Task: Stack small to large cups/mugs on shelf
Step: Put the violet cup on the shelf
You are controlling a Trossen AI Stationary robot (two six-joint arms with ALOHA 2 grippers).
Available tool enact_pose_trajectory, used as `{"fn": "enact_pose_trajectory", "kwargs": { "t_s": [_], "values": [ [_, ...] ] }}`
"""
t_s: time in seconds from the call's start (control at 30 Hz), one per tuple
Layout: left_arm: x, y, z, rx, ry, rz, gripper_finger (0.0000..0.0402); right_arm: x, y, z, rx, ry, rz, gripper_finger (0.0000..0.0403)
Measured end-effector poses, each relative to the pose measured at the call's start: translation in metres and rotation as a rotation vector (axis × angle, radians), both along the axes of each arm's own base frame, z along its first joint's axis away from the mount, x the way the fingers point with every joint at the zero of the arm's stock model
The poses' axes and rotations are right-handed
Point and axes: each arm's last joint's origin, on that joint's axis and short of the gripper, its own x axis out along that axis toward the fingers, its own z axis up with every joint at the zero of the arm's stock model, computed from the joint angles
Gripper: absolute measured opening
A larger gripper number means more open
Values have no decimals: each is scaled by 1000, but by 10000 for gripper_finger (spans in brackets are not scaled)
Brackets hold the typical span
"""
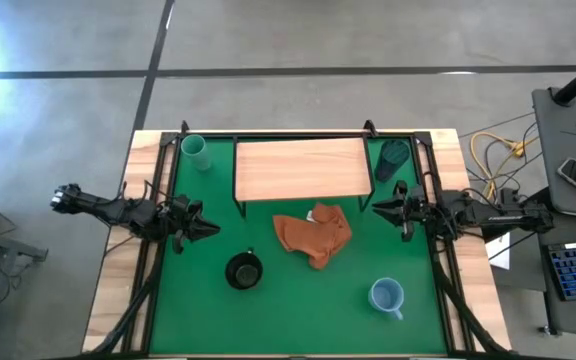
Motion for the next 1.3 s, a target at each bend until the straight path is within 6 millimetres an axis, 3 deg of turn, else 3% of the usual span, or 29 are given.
{"fn": "enact_pose_trajectory", "kwargs": {
  "t_s": [0.1, 0.3, 0.57, 0.97, 1.1, 1.3],
  "values": [
    [0, 2, 2, 43, -23, 69, 37, -4, 0, 20, 3, -213, 1, 84],
    [0, 8, 16, 3, -163, 272, 37, -25, -1, 60, -396, -637, -187, 84],
    [-5, 15, 32, -57, -307, 500, 37, -61, -1, 86, -401, -1119, -335, 84],
    [-9, 17, 44, -176, -439, 515, 37, -70, -2, 120, -119, -1258, -132, 84],
    [-11, 17, 48, -218, -482, 511, 37, -77, -2, 133, -108, -1308, -135, 84],
    [-10, 17, 47, -211, -469, 511, 37, -67, -2, 142, -125, -1170, -139, 84]
  ]
}}
